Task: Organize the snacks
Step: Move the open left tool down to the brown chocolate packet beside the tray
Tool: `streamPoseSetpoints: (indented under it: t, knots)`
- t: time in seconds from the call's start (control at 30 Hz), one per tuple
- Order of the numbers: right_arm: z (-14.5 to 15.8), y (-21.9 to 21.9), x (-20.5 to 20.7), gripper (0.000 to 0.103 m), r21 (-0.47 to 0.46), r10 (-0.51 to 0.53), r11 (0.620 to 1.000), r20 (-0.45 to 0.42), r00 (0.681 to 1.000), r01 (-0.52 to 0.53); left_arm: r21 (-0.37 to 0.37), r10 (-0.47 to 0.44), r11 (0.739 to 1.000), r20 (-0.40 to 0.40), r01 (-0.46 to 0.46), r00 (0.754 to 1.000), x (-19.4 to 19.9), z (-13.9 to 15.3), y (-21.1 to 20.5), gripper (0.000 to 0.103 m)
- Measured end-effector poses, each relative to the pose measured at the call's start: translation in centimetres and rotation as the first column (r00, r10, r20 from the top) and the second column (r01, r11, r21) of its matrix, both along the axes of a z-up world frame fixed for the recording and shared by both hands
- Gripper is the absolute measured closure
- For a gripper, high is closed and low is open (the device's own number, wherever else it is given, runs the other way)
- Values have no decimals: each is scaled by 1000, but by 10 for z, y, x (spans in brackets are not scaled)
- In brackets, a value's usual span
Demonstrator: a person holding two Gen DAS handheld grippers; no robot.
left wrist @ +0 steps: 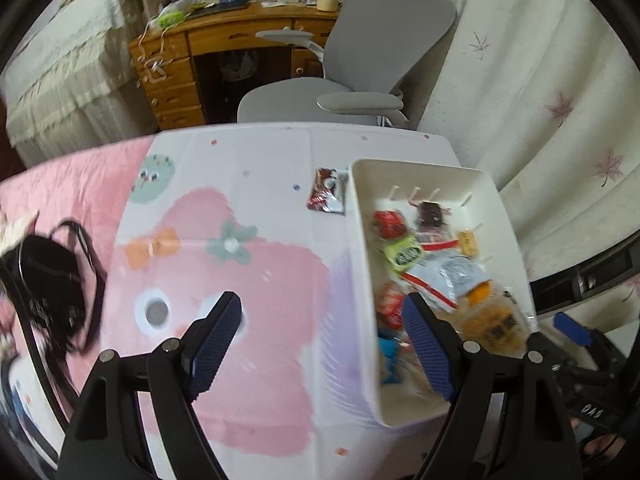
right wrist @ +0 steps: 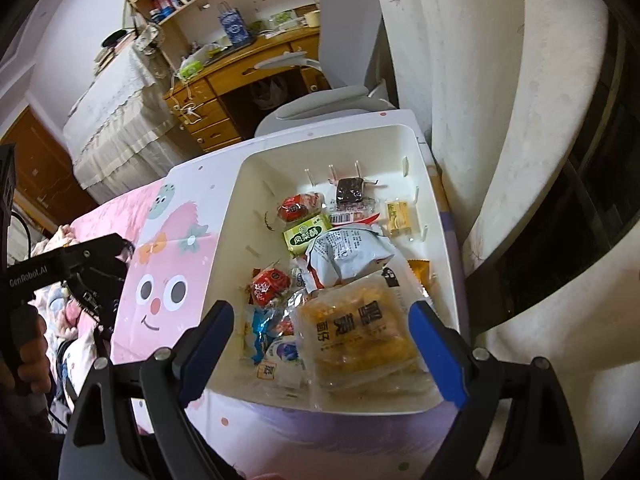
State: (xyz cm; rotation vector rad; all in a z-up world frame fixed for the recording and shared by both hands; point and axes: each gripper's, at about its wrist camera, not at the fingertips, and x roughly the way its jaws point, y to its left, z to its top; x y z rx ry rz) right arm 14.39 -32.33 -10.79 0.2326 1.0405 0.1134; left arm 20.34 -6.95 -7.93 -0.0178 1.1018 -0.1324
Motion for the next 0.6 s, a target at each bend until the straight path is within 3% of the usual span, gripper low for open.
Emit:
streamPoseSetpoints:
  t: [0.17, 0.3, 0.47, 0.6]
  knots:
    - [-3, 13, 7, 13, -31, -56, 998, -27, 998, 55, 37, -136, 990, 12, 135, 991, 29, -9, 18, 22]
    - [-7, 30, 18, 13, -80, -94, 993, -38, 995, 91, 53, -256, 966, 26, 254, 966, 59, -18, 26, 22]
    - [-15, 49, 32, 13, -131, -134, 983, -56, 989, 126, 39, -406, 914, 58, 405, 912, 99, -33, 29, 22]
    - [-22, 65, 45, 13, -191, -162, 971, -67, 985, 147, 9, -522, 852, 82, 523, 849, 132, -49, 26, 22]
